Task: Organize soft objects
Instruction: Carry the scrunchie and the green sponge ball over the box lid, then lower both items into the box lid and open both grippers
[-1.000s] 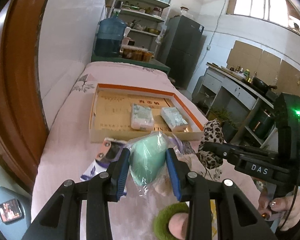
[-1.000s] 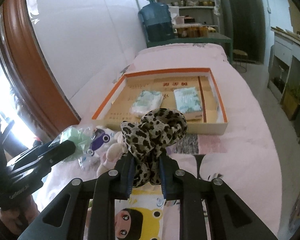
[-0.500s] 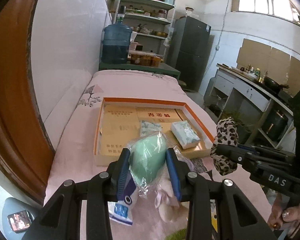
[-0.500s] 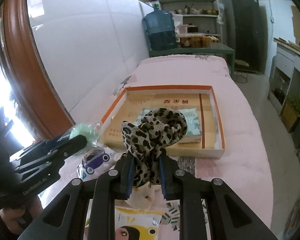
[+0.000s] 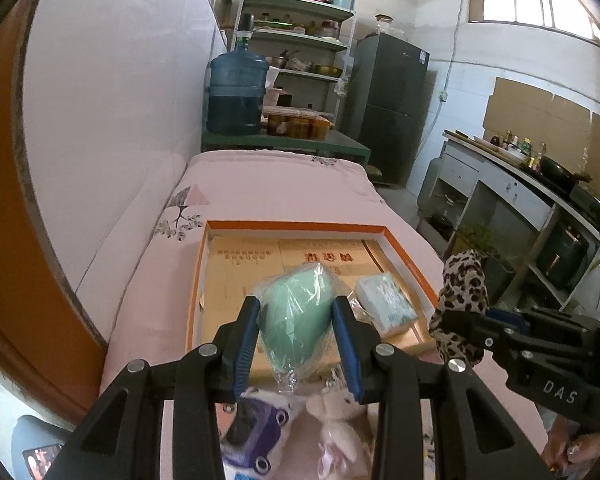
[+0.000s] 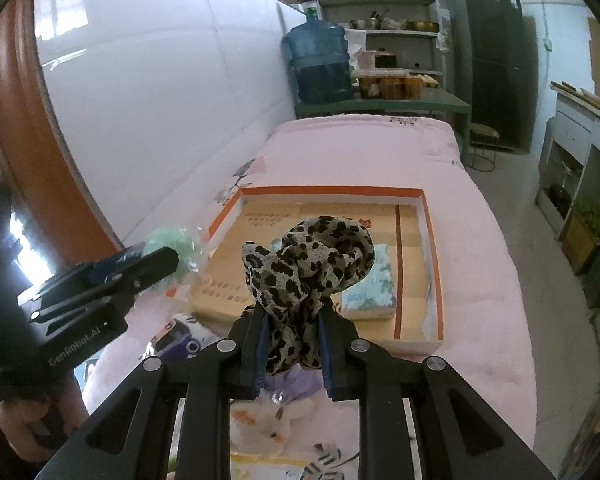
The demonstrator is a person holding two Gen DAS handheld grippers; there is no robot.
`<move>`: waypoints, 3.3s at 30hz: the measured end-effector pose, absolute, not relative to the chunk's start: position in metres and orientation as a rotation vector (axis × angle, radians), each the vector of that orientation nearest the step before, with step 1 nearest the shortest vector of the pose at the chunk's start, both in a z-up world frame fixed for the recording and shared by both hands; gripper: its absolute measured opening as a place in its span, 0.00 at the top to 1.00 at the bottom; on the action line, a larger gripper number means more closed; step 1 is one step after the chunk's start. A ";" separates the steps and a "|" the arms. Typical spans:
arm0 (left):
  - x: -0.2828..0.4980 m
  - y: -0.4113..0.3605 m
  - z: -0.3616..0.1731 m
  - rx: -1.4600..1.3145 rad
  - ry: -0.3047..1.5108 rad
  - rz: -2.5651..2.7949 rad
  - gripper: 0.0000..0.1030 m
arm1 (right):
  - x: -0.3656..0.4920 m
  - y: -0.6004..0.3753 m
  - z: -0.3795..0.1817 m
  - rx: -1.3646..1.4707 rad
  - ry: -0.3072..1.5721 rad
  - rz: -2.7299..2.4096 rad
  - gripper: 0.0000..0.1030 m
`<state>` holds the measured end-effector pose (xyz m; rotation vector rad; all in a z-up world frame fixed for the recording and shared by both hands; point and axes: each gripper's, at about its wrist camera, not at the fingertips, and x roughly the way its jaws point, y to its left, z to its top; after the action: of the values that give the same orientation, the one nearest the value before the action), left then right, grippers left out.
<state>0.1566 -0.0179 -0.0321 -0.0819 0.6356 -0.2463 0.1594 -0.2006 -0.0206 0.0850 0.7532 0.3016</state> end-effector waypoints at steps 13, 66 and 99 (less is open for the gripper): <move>0.208 -0.016 -0.035 -0.082 0.669 -0.217 0.64 | 0.208 -0.211 -0.018 0.074 0.761 0.265 0.79; 0.339 -0.005 -0.110 -0.152 0.938 -0.195 0.60 | 0.361 -0.210 -0.108 0.127 1.004 0.230 0.45; 0.290 -0.009 -0.062 -0.078 0.780 -0.155 0.49 | 0.319 -0.229 -0.075 0.149 0.922 0.162 0.32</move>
<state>0.2901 -0.0087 -0.0620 -0.0784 0.7803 -0.1551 0.3189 -0.2292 -0.0748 0.1493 0.9219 0.1624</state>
